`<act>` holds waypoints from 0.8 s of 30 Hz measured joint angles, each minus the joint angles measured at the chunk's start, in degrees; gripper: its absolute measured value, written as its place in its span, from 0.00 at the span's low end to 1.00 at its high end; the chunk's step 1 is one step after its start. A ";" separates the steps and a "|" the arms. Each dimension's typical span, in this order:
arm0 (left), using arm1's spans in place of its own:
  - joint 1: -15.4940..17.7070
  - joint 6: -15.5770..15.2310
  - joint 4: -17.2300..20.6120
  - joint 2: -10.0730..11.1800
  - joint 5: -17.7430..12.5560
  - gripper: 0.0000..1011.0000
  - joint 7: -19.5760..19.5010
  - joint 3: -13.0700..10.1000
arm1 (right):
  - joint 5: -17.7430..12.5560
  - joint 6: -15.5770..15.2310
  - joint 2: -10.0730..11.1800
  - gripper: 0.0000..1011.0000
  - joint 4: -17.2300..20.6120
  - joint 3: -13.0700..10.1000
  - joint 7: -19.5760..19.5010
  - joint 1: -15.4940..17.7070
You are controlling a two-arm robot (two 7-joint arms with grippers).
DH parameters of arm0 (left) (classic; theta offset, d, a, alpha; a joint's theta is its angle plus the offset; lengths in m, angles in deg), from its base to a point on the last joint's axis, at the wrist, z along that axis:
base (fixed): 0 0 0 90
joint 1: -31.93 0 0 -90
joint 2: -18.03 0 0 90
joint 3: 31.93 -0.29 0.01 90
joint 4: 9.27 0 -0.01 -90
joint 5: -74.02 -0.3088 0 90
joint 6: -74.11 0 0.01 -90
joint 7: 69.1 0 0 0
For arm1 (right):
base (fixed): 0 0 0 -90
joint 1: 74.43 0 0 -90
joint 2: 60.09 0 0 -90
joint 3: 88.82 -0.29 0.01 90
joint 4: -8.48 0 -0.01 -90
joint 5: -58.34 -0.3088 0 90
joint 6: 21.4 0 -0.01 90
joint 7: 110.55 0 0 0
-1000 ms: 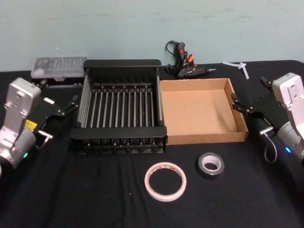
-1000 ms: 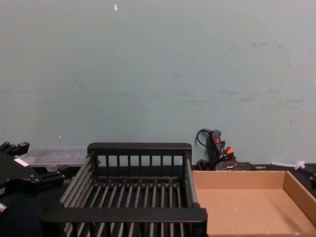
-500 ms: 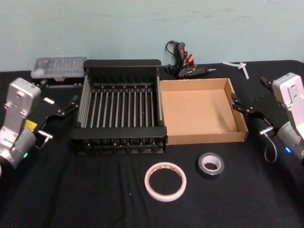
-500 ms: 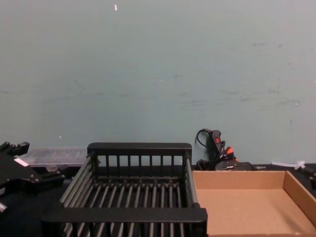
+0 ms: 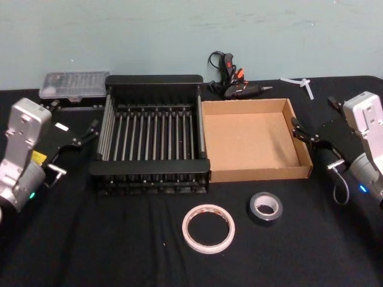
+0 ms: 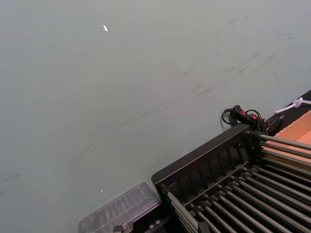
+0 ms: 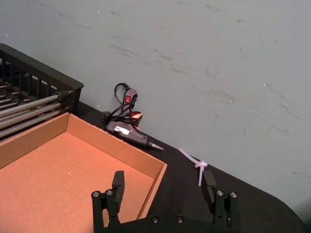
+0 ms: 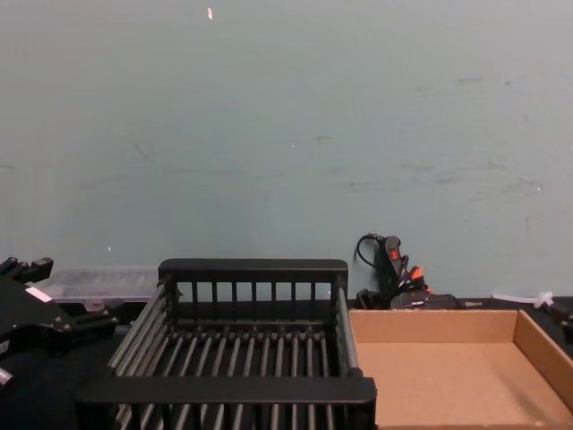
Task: Pick up the white tape and place it into the black box , Pick up the silver tape and place it into the brown box.
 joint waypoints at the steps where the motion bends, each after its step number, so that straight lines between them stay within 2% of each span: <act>1: 0.00 0.00 0.00 0.00 0.00 0.99 0.00 0.00 | 0.00 0.00 -0.03 0.99 0.07 -0.11 0.19 0.10; 8: 0.00 0.00 0.00 0.00 0.00 0.99 0.00 0.00 | -0.82 -1.05 0.26 0.99 2.54 -1.46 1.84 1.95; 24: 0.00 0.00 0.00 0.00 0.00 0.99 0.00 0.00 | -4.95 -8.08 3.18 0.99 13.88 -5.78 4.67 10.27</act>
